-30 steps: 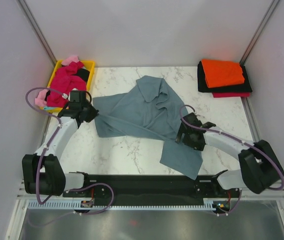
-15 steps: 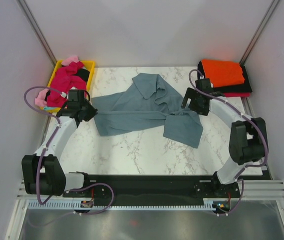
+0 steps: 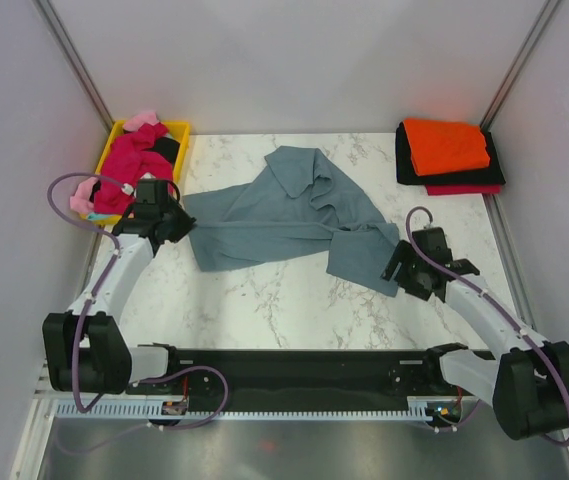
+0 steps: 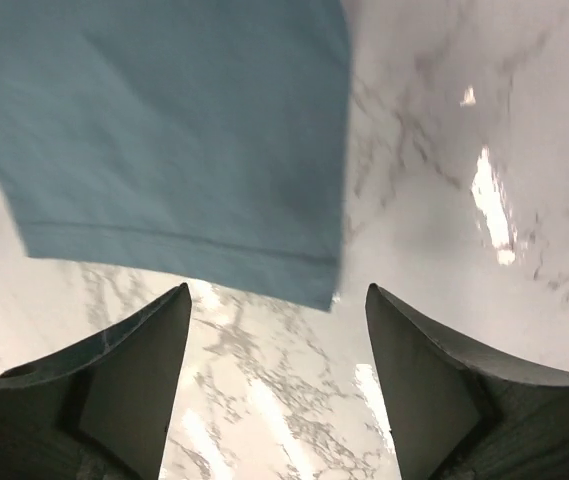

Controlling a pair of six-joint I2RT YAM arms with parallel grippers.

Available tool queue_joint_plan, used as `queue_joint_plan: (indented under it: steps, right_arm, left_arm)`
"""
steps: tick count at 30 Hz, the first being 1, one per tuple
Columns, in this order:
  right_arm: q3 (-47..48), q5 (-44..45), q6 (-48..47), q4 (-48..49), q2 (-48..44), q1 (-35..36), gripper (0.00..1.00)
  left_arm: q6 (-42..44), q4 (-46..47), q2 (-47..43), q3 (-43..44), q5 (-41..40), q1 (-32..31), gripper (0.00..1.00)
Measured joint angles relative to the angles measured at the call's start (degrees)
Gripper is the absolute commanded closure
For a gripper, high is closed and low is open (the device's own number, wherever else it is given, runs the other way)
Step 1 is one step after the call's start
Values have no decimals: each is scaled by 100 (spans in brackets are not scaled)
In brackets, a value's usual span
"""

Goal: Fold and stack the t-shirts
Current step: Flatten the tshirt out

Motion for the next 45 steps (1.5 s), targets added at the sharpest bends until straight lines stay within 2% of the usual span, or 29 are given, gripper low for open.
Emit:
queue_joint_plan:
  steps: [4, 12, 15, 21, 22, 25, 30, 32, 35, 39, 45]
  right_arm:
    - [-612, -114, 282, -146, -286, 0, 25]
    - [-660, -238, 345, 203, -2, 0, 35]
    - [-673, -251, 341, 345, 190, 2, 43]
    - [-688, -256, 310, 682, 391, 2, 65]
    - [-693, -258, 293, 730, 420, 2, 76]
    - [-715, -262, 258, 852, 498, 2, 100]
    - [-627, -284, 254, 638, 326, 2, 100]
    - [-238, -260, 249, 157, 11, 2, 100]
    - [970, -186, 225, -282, -568, 2, 100]
    - [3281, 122, 120, -350, -1340, 4, 100]
    - [5984, 962, -68, -472, -1976, 4, 100]
  left_arm:
    - [0, 7, -118, -68, -2, -4, 98]
    - [0, 35, -157, -175, 0, -55, 98]
    - [0, 55, -157, -227, -4, -57, 98]
    - [0, 68, -157, -247, -7, -57, 98]
    - [0, 66, -157, -247, -9, -57, 98]
    - [0, 70, -157, -247, -7, -59, 98]
    - [70, -109, -367, -201, 63, -59, 98]
    - [184, -385, -673, -9, 168, -61, 98]
    - [433, -678, -1209, 656, 407, -68, 98]
    - [859, -863, -1696, 2031, 925, -70, 98]
    - [1552, -1126, -1827, 4194, 1226, -70, 98]
